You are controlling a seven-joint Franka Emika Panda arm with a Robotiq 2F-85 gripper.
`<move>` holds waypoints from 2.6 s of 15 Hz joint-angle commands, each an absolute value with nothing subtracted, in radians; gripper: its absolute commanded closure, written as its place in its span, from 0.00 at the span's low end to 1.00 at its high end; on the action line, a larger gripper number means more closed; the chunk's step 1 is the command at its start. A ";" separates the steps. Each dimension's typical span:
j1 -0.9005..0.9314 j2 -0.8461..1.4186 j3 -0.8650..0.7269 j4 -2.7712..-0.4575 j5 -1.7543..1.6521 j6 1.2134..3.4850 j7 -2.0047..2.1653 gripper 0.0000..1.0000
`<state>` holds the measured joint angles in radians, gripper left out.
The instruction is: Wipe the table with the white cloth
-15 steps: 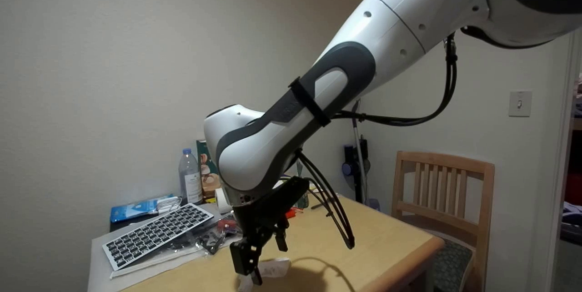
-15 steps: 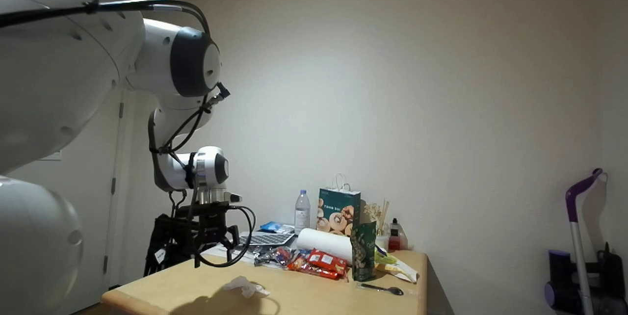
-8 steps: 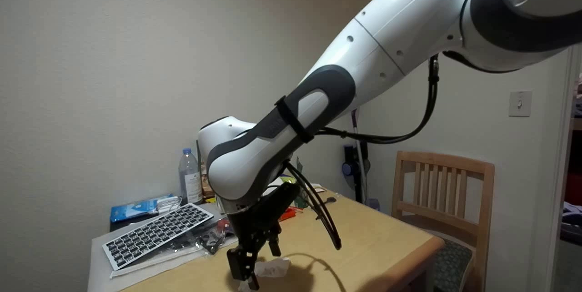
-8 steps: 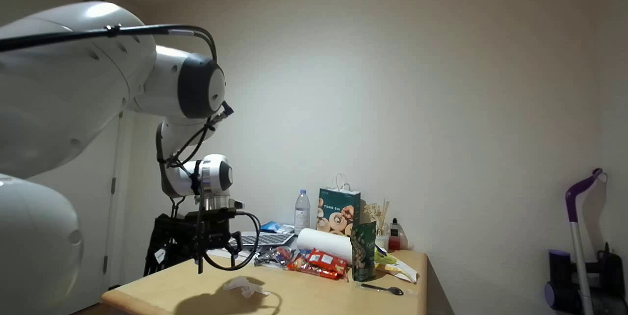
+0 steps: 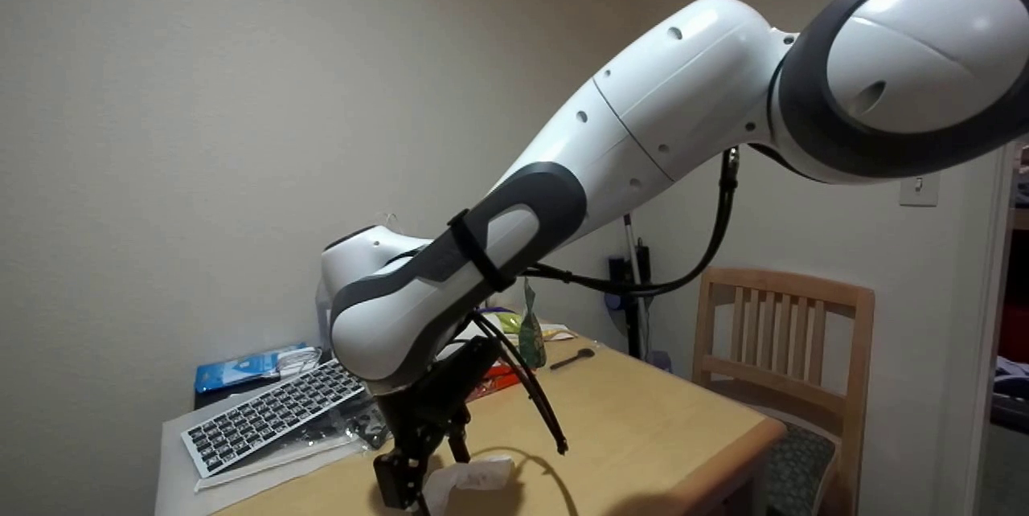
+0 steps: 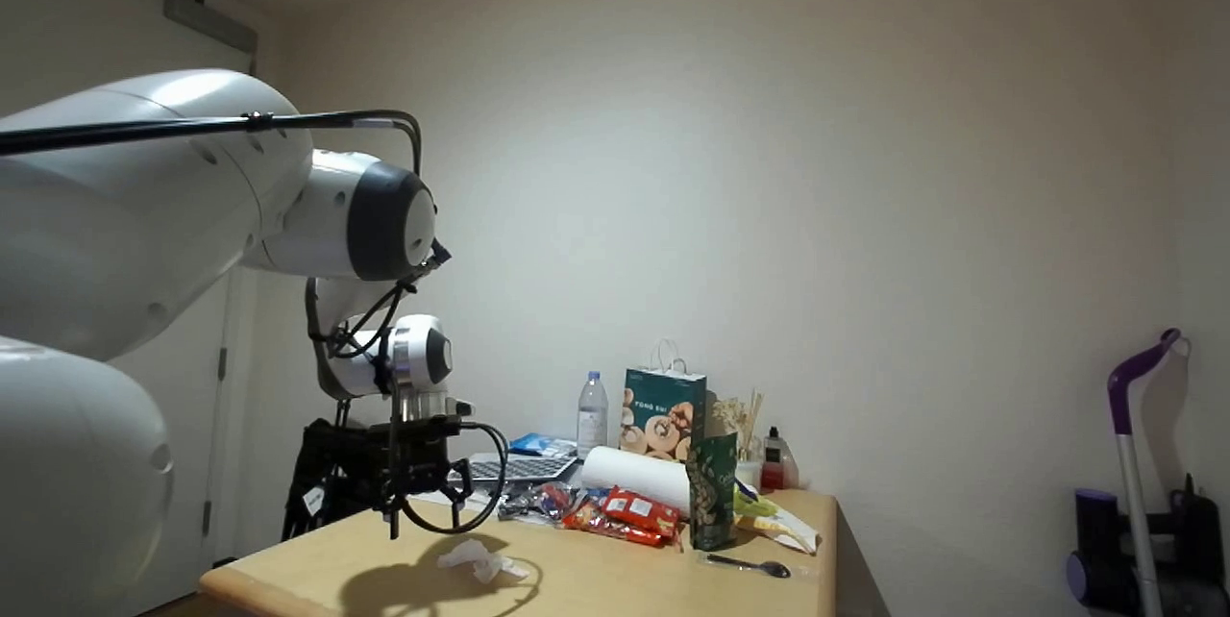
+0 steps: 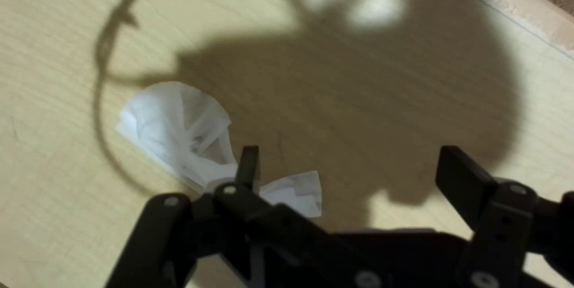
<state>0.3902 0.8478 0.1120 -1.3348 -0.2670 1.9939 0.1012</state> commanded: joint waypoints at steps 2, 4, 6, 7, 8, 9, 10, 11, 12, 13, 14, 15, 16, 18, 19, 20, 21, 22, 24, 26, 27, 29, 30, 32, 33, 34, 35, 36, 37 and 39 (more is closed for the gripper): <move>0.386 0.925 0.063 -1.243 -0.245 2.165 0.233 0.00; 0.389 0.956 0.025 -1.205 -0.247 2.240 0.299 0.00; 0.398 0.963 -0.026 -1.197 -0.255 2.282 0.384 0.00; 0.404 0.956 -0.051 -1.204 -0.254 2.278 0.434 0.00; 0.413 0.937 -0.075 -1.225 -0.255 2.250 0.486 0.00; 0.423 0.918 -0.094 -1.247 -0.255 2.224 0.534 0.00; 0.430 0.900 -0.102 -1.265 -0.248 2.179 0.572 0.00; 0.434 0.893 -0.107 -1.269 -0.242 2.136 0.606 0.00; 0.434 0.873 -0.090 -1.282 -0.225 2.064 0.612 0.00; 0.430 0.862 -0.073 -1.289 -0.213 2.014 0.616 0.00; 0.428 0.850 -0.057 -1.296 -0.194 1.955 0.616 0.00; 0.425 0.844 -0.043 -1.295 -0.178 1.907 0.616 0.00; 0.420 0.841 -0.029 -1.293 -0.162 1.861 0.613 0.00; 0.423 0.896 -0.031 -1.219 -0.186 1.868 0.602 0.00; 0.423 0.891 -0.025 -1.219 -0.177 1.844 0.603 0.00; 0.423 0.890 -0.023 -1.219 -0.174 1.837 0.603 0.00; 0.418 0.901 -0.020 -1.204 -0.172 1.830 0.587 0.00; 0.410 0.926 -0.017 -1.175 -0.177 1.825 0.554 0.00; 0.400 0.954 -0.010 -1.148 -0.183 1.823 0.482 0.00; 0.392 0.980 -0.004 -1.122 -0.182 1.822 0.401 0.00; 0.391 0.991 -0.003 -1.109 -0.181 1.814 0.373 0.00; 0.391 1.013 -0.006 -1.087 -0.183 1.812 0.338 0.26; 0.389 1.018 -0.004 -1.082 -0.182 1.814 0.318 0.26; 0.386 1.026 -0.001 -1.075 -0.181 1.823 0.281 0.38; 0.390 1.026 -0.010 -1.078 -0.173 1.830 0.261 0.44; 0.389 1.028 -0.009 -1.075 -0.171 1.832 0.241 0.52; 0.389 1.029 -0.009 -1.073 -0.171 1.832 0.225 0.58; 0.389 1.029 -0.011 -1.071 -0.171 1.833 0.212 0.65; 0.389 1.026 -0.011 -1.073 -0.172 1.837 0.198 0.71; 0.402 1.014 -0.026 -1.082 -0.186 1.857 0.204 0.84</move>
